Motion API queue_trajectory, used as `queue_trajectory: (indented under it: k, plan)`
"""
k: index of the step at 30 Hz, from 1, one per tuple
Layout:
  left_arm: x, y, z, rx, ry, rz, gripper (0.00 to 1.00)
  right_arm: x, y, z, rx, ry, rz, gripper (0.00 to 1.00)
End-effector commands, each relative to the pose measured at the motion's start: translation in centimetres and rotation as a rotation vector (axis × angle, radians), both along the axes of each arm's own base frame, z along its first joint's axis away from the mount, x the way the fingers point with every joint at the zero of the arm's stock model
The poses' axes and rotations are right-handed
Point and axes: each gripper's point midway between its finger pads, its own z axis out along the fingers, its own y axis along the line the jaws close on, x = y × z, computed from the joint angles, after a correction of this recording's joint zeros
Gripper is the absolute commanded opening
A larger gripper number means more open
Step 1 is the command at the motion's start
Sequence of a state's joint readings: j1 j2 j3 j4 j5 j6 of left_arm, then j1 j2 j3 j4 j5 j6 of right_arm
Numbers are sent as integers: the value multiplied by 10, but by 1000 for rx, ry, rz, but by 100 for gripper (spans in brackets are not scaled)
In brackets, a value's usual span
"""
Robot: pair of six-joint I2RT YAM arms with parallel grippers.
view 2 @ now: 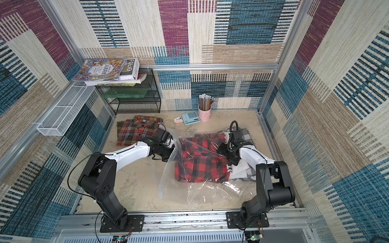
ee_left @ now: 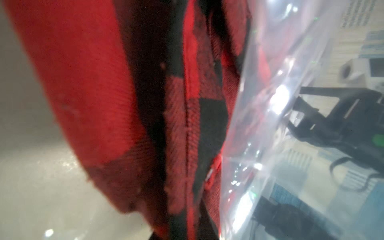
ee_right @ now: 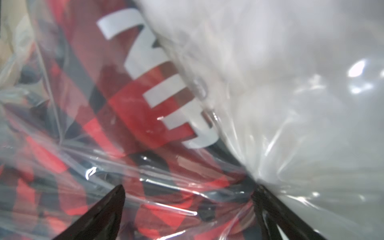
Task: Take the shirt out of the vacuum bag
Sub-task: Take out the shirt from the vacuum bag.
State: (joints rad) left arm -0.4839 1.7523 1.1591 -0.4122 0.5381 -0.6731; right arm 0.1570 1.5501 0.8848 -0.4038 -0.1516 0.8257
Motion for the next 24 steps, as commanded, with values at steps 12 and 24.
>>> queue_trajectory:
  k: [12, 24]
  plan:
    - [-5, 34, 37, 3, -45, 11, 0, -10, -64, -27, -109, 86, -200, 97]
    - [-13, 105, 35, 114, -1, 59, 0, -6, -72, -19, -136, 67, -202, 97]
